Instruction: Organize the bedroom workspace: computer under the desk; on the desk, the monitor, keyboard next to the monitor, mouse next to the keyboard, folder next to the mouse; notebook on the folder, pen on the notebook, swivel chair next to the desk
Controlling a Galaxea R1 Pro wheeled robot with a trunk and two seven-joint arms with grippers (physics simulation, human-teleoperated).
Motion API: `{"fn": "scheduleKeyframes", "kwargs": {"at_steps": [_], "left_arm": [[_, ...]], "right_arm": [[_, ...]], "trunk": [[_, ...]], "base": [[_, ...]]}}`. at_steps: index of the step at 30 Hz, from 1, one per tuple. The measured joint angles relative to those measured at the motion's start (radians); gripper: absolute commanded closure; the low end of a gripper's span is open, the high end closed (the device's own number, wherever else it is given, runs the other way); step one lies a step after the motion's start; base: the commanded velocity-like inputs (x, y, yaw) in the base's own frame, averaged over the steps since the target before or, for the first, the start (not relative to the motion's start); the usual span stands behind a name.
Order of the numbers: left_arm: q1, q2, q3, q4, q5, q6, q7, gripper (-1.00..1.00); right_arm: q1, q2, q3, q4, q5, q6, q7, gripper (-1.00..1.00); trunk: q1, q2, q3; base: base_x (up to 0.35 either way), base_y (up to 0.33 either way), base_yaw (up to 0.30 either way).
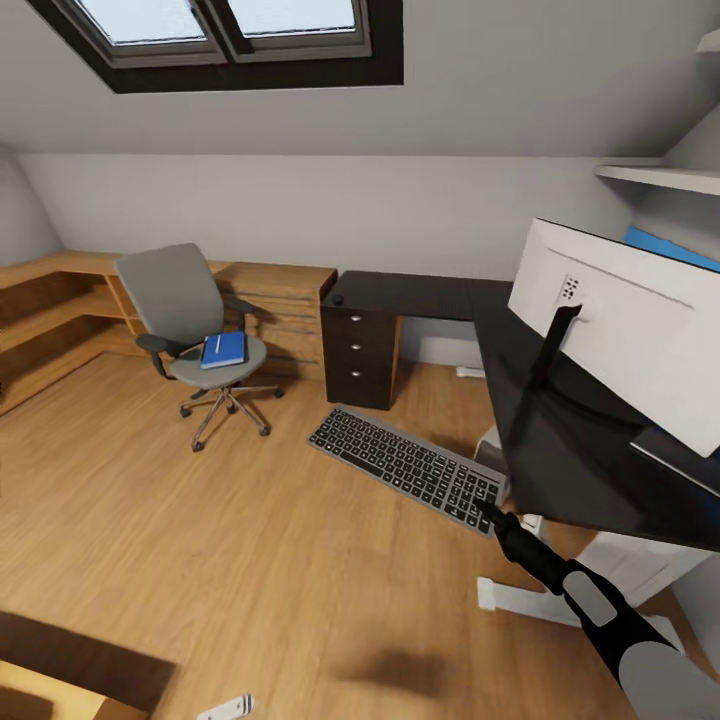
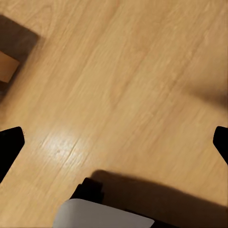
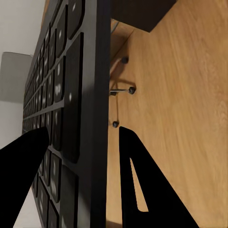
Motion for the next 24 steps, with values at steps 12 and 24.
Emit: {"fn": "scheduleKeyframes", "kwargs": {"at_steps": [12, 24], "left_arm": [[0.0, 0.0, 0.0, 0.013, -0.001, 0.001, -0.001, -1.0], [0.0, 0.0, 0.0, 0.015, -0.001, 0.001, 0.0, -1.0]], "right_arm": [[0.0, 0.0, -0.001, 0.001, -0.002, 0.0, 0.001, 1.0], [0.0, 0.001, -0.001, 0.001, -0.002, -0.004, 0.002, 1.0]], "trunk": [[0.0, 0.0, 0.0], [0.0, 0.0, 0.016]], "base": [[0.095, 0.087, 0.0], [0.003, 0.044, 0.0]]}}
